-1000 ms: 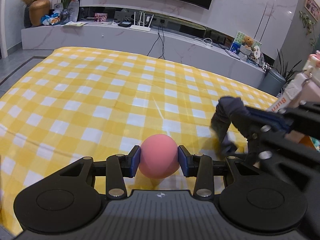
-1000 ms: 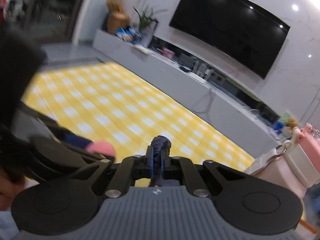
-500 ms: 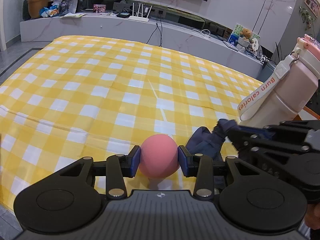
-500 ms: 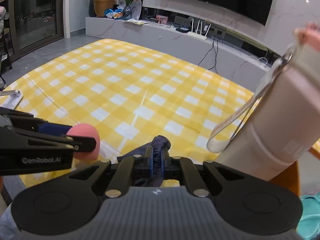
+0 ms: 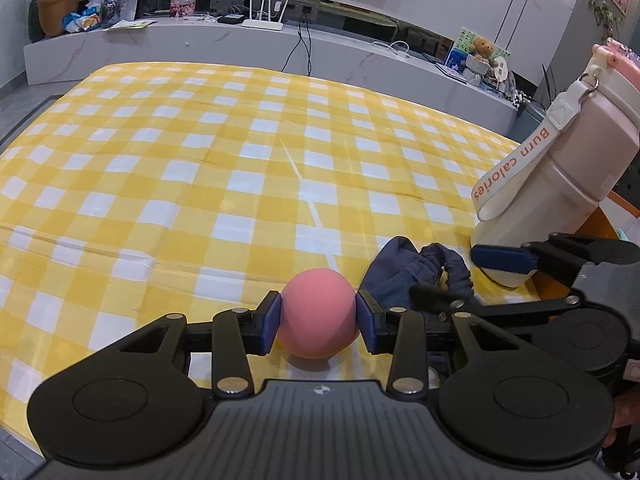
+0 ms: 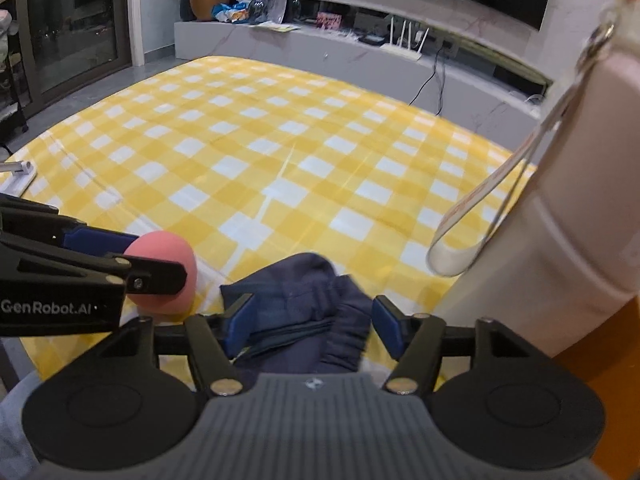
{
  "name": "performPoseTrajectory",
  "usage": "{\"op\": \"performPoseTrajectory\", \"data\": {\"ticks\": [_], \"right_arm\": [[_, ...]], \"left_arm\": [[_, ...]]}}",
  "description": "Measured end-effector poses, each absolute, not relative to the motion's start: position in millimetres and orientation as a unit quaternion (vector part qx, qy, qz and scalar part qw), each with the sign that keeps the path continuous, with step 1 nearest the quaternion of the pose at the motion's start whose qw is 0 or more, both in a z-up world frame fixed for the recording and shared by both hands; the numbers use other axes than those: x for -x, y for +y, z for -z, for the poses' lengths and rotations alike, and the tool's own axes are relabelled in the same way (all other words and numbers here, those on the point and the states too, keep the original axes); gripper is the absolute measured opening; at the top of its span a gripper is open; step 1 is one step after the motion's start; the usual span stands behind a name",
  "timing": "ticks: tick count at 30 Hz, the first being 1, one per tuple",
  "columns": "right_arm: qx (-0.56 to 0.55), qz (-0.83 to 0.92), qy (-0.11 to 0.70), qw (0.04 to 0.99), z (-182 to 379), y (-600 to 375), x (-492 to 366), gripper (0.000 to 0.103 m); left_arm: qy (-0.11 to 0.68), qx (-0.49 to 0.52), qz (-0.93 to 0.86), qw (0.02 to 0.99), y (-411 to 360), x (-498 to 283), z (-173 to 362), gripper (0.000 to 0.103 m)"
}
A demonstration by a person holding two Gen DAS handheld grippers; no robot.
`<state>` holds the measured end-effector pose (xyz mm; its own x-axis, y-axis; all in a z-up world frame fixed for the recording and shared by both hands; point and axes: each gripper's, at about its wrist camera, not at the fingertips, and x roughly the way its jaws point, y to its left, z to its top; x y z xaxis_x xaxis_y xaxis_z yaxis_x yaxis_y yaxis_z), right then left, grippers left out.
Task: Organize soft objects
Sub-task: 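Lift the navy cloth with the right tool while the left tool holds the pink ball, then carry the pink ball and navy cloth over the white box with both tools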
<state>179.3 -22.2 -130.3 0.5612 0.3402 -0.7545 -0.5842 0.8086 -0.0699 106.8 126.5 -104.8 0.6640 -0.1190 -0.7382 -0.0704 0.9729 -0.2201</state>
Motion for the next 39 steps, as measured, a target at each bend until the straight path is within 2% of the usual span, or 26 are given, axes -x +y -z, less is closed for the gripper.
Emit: {"op": "performPoseTrajectory", "data": {"ticks": [4, 12, 16, 18, 20, 23, 26, 39], "right_arm": [[0.122, -0.257, 0.41, 0.867, 139.3, -22.1, -190.1, 0.074], [0.154, -0.264, 0.41, 0.86, 149.8, -6.6, -181.9, 0.073], [0.155, -0.27, 0.4, 0.862, 149.6, -6.2, -176.2, 0.058], [0.152, -0.266, 0.398, 0.865, 149.1, -8.2, -176.7, 0.046], [0.157, -0.257, 0.394, 0.869, 148.1, -9.8, -178.0, 0.023], [0.177, -0.259, 0.385, 0.868, 146.8, -7.6, -175.6, 0.015], [0.197, -0.257, 0.374, 0.869, 144.5, -4.1, -172.3, 0.011], [0.139, -0.275, 0.334, 0.891, 80.2, -33.2, -138.1, 0.01]], "left_arm": [[0.409, 0.116, 0.012, 0.905, 126.9, -107.0, 105.4, 0.046], [0.409, 0.116, 0.008, 0.905, 130.2, -106.6, 105.8, 0.046], [0.409, 0.101, 0.008, 0.907, 126.8, -107.7, 106.3, 0.046], [0.408, 0.1, 0.008, 0.907, 127.2, -107.3, 106.7, 0.046], [0.408, 0.103, 0.008, 0.907, 127.5, -106.9, 106.6, 0.046], [0.409, 0.105, 0.008, 0.906, 127.2, -106.9, 106.3, 0.046], [0.413, 0.101, 0.005, 0.905, 124.5, -109.0, 104.3, 0.046], [0.39, 0.098, 0.0, 0.916, 108.4, -86.8, 72.7, 0.046]]}}
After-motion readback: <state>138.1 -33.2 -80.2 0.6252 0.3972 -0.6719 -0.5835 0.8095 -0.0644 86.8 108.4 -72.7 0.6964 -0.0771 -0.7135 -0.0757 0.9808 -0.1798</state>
